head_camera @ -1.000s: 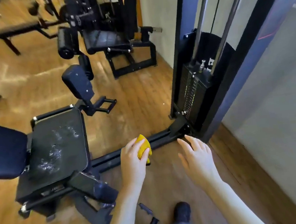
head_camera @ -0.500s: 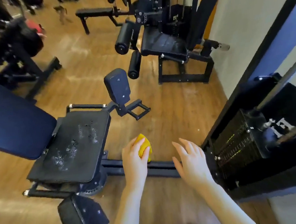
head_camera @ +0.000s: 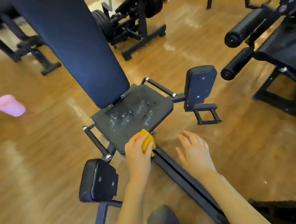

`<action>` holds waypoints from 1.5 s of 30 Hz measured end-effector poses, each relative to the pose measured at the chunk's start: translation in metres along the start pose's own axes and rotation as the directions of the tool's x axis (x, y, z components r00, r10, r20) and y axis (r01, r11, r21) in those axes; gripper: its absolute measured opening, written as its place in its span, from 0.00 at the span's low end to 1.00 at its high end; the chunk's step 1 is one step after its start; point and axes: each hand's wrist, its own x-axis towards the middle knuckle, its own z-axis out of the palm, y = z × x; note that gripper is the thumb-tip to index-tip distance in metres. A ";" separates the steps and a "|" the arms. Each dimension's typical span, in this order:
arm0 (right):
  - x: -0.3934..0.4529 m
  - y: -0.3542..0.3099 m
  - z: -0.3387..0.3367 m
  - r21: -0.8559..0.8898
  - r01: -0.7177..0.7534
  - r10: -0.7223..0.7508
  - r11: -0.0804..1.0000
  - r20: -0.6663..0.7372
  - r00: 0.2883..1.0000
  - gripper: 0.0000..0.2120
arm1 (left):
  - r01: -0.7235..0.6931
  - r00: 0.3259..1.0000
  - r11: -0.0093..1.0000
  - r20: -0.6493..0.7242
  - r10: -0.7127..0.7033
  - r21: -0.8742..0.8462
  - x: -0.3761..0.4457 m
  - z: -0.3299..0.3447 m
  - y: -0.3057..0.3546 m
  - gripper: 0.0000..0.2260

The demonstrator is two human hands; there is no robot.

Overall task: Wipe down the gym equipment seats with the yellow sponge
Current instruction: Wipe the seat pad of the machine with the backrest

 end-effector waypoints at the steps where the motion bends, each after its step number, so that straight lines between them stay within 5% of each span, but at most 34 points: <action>1: 0.011 -0.003 0.005 0.014 0.035 -0.036 0.999 0.026 0.999 0.22 | 0.021 0.999 0.999 -0.025 -0.020 0.030 0.005 -0.003 -0.004 0.14; 11: 0.140 -0.043 0.072 0.099 0.290 -0.297 0.952 0.069 0.952 0.23 | 0.174 0.966 0.983 -0.204 -0.158 0.060 0.103 -0.011 -0.048 0.15; 26: 0.247 -0.097 0.137 0.147 0.390 -0.413 0.909 0.184 0.892 0.23 | 0.309 0.924 0.950 -0.250 -0.288 0.048 0.187 -0.022 -0.097 0.15; 35: 0.295 -0.104 0.188 0.221 0.567 -0.608 0.794 0.272 0.746 0.23 | 0.464 0.813 0.886 -0.390 -0.432 -0.012 0.212 0.003 -0.132 0.15; 45: 0.362 -0.093 0.242 0.263 0.726 -0.765 0.636 0.334 0.550 0.22 | 0.605 0.565 0.778 -0.598 -0.569 -0.170 0.240 0.024 -0.136 0.12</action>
